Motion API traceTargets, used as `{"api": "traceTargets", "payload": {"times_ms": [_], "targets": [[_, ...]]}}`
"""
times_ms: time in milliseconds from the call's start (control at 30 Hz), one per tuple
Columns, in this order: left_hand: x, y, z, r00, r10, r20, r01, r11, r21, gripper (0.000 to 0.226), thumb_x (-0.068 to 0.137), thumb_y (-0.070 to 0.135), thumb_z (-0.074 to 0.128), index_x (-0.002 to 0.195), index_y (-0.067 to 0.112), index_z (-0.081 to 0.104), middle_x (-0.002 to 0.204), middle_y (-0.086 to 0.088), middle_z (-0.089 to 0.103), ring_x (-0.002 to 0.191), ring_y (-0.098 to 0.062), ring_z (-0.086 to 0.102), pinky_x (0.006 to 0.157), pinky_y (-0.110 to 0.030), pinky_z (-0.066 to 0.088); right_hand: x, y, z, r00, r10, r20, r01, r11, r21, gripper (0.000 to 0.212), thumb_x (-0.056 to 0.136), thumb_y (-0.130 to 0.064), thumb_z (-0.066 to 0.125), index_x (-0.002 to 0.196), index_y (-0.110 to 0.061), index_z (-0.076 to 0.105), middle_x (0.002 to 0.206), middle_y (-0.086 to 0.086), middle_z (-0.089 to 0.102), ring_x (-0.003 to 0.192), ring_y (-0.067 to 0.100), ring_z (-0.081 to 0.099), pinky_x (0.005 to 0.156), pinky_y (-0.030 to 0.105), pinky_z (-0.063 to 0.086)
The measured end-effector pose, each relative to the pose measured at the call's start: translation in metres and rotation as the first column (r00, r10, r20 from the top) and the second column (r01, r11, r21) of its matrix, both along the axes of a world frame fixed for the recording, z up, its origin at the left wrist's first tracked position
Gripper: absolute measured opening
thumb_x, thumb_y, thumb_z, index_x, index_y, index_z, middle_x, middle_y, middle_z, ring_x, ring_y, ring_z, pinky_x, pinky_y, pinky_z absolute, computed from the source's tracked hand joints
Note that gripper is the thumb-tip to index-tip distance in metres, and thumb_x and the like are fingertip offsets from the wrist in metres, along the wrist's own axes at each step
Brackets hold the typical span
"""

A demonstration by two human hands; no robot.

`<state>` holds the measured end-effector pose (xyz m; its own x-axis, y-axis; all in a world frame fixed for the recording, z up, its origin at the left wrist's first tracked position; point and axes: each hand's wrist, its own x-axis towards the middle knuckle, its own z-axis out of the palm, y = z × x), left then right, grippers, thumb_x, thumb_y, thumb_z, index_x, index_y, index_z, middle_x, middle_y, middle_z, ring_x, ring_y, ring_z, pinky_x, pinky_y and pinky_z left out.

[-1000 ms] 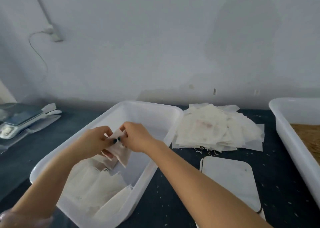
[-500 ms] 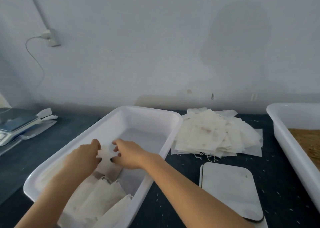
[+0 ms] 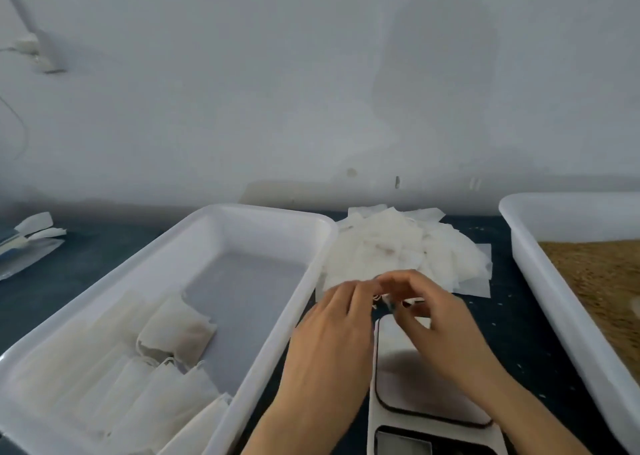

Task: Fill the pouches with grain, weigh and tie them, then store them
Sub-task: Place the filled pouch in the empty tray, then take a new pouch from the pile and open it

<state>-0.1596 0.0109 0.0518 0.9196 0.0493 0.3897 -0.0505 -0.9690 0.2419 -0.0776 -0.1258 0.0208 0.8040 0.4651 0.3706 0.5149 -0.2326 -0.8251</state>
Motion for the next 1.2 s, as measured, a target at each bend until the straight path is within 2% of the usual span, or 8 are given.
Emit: {"api": "traceTargets", "payload": {"times_ms": [67, 167, 267, 400, 700, 967, 1067, 1200], "targets": [[0.033, 0.002, -0.02, 0.999, 0.013, -0.036, -0.018, 0.992, -0.125, 0.035, 0.099, 0.019, 0.05, 0.133, 0.028, 0.047, 0.134, 0.01, 0.055, 0.116, -0.011, 0.055, 0.085, -0.024, 0.045, 0.005, -0.03, -0.015, 0.989, -0.141, -0.041, 0.142, 0.989, 0.027, 0.044, 0.09, 0.008, 0.061, 0.106, -0.033, 0.064, 0.096, -0.029, 0.069, 0.094, -0.007, 0.065, 0.077, 0.007, 0.048], [0.09, 0.017, -0.047, 0.995, -0.014, -0.098, -0.005, 0.982, -0.189, 0.036, 0.101, 0.02, 0.047, 0.137, 0.024, 0.048, 0.141, 0.003, 0.052, 0.125, -0.016, 0.05, 0.095, -0.03, 0.045, 0.006, -0.056, -0.034, 0.96, -0.26, -0.109, 0.263, 0.965, 0.014, 0.039, 0.09, 0.007, 0.062, 0.103, -0.029, 0.065, 0.095, -0.026, 0.069, 0.093, -0.007, 0.064, 0.078, 0.012, 0.05], [0.133, 0.031, -0.073, 0.964, -0.041, -0.264, -0.013, 0.98, -0.201, 0.048, 0.103, 0.035, 0.046, 0.149, 0.025, 0.037, 0.158, 0.0, 0.033, 0.145, -0.016, 0.028, 0.117, -0.035, 0.029, 0.004, -0.06, -0.037, 0.958, -0.263, -0.119, 0.263, 0.965, -0.009, 0.037, 0.09, 0.005, 0.062, 0.103, -0.03, 0.065, 0.097, -0.026, 0.068, 0.095, -0.006, 0.064, 0.08, 0.01, 0.05], [0.151, 0.039, -0.096, 0.929, -0.018, -0.369, -0.05, 0.983, -0.175, 0.062, 0.1, 0.047, 0.045, 0.156, 0.029, 0.023, 0.165, 0.004, 0.012, 0.151, -0.013, 0.009, 0.119, -0.038, 0.015, 0.003, -0.055, -0.036, 0.963, -0.249, -0.108, 0.25, 0.968, 0.001, 0.036, 0.09, 0.005, 0.061, 0.103, -0.029, 0.065, 0.098, -0.025, 0.069, 0.093, -0.001, 0.065, 0.076, 0.016, 0.051], [0.148, 0.032, -0.099, 0.984, 0.068, -0.167, -0.092, 0.986, -0.138, 0.039, 0.106, 0.03, 0.039, 0.144, 0.03, 0.047, 0.153, 0.007, 0.042, 0.137, -0.014, 0.041, 0.105, -0.031, 0.035, 0.01, -0.06, -0.041, 0.954, -0.273, -0.123, 0.277, 0.961, 0.017, 0.037, 0.09, 0.008, 0.06, 0.1, -0.027, 0.068, 0.098, -0.024, 0.069, 0.097, -0.004, 0.064, 0.08, 0.008, 0.047], [0.147, 0.043, -0.099, 0.99, 0.069, -0.122, -0.076, 0.996, -0.054, 0.051, 0.1, 0.013, 0.048, 0.148, 0.028, 0.038, 0.139, 0.002, 0.056, 0.119, -0.02, 0.057, 0.098, -0.033, 0.048, 0.014, -0.065, -0.042, 0.949, -0.281, -0.142, 0.286, 0.958, 0.016, 0.038, 0.089, 0.009, 0.06, 0.098, -0.027, 0.069, 0.098, -0.023, 0.07, 0.098, -0.004, 0.065, 0.08, 0.007, 0.047], [0.147, 0.044, -0.094, 0.99, 0.116, -0.079, -0.119, 0.992, -0.035, 0.042, 0.099, 0.014, 0.048, 0.138, 0.029, 0.052, 0.119, 0.003, 0.067, 0.102, -0.019, 0.062, 0.086, -0.03, 0.049, 0.014, -0.065, -0.042, 0.948, -0.274, -0.164, 0.282, 0.959, 0.027, 0.039, 0.089, 0.01, 0.059, 0.098, -0.026, 0.07, 0.098, -0.022, 0.07, 0.097, -0.002, 0.065, 0.08, 0.008, 0.047], [0.142, 0.042, -0.089, 0.991, 0.123, -0.045, -0.13, 0.974, -0.188, 0.022, 0.092, 0.014, 0.058, 0.11, 0.026, 0.061, 0.101, 0.005, 0.069, 0.091, -0.021, 0.064, 0.073, -0.032, 0.049, 0.013, -0.065, -0.041, 0.947, -0.251, -0.199, 0.261, 0.965, 0.029, 0.039, 0.089, 0.01, 0.059, 0.099, -0.026, 0.069, 0.097, -0.02, 0.071, 0.097, -0.002, 0.066, 0.081, 0.01, 0.048]]}}
